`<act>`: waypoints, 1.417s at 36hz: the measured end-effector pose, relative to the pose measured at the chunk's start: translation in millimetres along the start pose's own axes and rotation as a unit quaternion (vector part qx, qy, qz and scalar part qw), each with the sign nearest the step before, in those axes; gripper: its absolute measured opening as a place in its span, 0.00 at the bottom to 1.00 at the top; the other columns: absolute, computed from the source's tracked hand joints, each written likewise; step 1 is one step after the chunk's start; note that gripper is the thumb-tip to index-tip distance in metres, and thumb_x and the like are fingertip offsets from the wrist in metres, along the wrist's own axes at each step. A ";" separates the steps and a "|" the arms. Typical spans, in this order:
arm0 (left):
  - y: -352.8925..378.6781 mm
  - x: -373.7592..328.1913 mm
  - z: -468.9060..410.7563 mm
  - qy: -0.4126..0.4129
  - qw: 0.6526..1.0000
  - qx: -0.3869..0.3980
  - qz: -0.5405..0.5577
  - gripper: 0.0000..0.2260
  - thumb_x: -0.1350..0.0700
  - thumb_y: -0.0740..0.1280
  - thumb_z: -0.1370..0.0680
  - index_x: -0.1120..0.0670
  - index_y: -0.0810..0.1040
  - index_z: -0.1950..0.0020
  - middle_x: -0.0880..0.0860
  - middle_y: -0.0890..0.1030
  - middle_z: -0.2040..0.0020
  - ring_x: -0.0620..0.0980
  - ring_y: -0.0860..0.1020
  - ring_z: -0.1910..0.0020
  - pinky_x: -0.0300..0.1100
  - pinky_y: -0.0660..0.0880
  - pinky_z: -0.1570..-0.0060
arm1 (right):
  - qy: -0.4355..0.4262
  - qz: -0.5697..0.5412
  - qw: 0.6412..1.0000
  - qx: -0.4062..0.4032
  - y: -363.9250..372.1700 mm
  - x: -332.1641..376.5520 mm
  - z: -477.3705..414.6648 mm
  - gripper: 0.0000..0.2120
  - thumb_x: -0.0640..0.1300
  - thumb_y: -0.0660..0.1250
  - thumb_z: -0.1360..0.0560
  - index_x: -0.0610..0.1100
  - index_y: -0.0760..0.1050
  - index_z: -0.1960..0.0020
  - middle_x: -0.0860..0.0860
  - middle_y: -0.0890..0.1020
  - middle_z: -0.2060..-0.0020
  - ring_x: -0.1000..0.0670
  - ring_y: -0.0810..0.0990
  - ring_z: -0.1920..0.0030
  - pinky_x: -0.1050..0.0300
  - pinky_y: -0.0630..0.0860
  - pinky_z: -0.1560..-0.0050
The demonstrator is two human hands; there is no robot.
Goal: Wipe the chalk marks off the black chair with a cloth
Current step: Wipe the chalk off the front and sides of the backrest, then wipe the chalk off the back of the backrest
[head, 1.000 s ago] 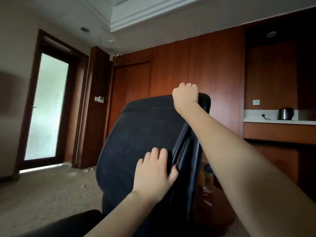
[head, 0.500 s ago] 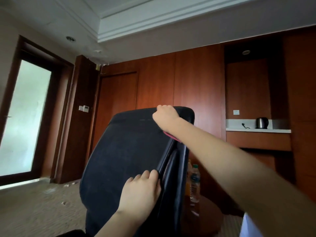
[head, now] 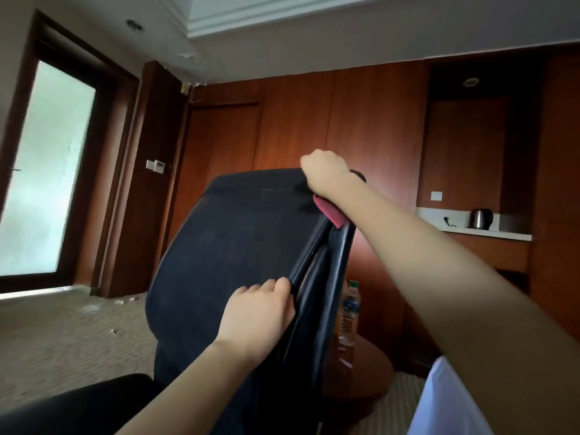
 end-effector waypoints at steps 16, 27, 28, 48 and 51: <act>-8.2 -4.7 5.1 -0.027 0.999 0.016 0.012 0.10 0.58 0.67 0.35 0.52 0.66 0.70 0.47 0.68 0.78 0.50 0.68 0.82 0.38 0.60 0.78 | 0.066 -0.060 0.995 -0.049 -15.0 -28.1 4.3 0.11 0.34 0.59 0.24 0.39 0.70 0.42 0.42 0.79 0.47 0.40 0.79 0.48 0.53 0.68 0.58; -58.2 -4.2 12.8 0.025 0.999 0.021 -0.004 0.08 0.52 0.57 0.30 0.51 0.68 0.69 0.48 0.73 0.76 0.49 0.73 0.78 0.37 0.65 0.74 | 0.111 -0.319 0.911 -0.235 -55.0 -96.0 62.0 0.07 0.38 0.60 0.23 0.45 0.76 0.51 0.51 0.78 0.61 0.46 0.77 0.55 0.55 0.73 0.55; -65.0 -3.8 14.1 0.036 0.999 0.022 -0.003 0.08 0.51 0.57 0.29 0.51 0.68 0.68 0.49 0.73 0.76 0.50 0.73 0.78 0.37 0.65 0.74 | 0.115 -0.362 0.892 -0.246 -57.1 -96.5 67.0 0.07 0.38 0.61 0.24 0.45 0.76 0.52 0.53 0.76 0.65 0.49 0.77 0.58 0.57 0.73 0.56; -171.4 52.7 40.3 0.120 0.976 0.145 0.111 0.15 0.49 0.54 0.21 0.57 0.72 0.61 0.50 0.71 0.68 0.50 0.69 0.70 0.43 0.66 0.69 | 0.124 -0.625 0.695 -0.334 -182.3 -31.0 125.5 0.06 0.38 0.62 0.29 0.47 0.76 0.57 0.55 0.75 0.69 0.59 0.73 0.67 0.56 0.72 0.60; -187.1 66.9 47.4 0.121 0.975 0.146 0.119 0.18 0.48 0.52 0.21 0.56 0.75 0.60 0.50 0.72 0.68 0.49 0.70 0.70 0.42 0.67 0.70 | 0.089 -0.640 0.659 -0.386 -208.4 -10.5 142.1 0.05 0.37 0.62 0.28 0.44 0.76 0.56 0.49 0.77 0.66 0.56 0.74 0.65 0.53 0.75 0.57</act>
Point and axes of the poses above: each hand's wrist, its own z-axis away from the middle knuckle, its own y-axis out of the palm, x = y × z, the point moved 5 cm from there along -z, towards the middle knuckle
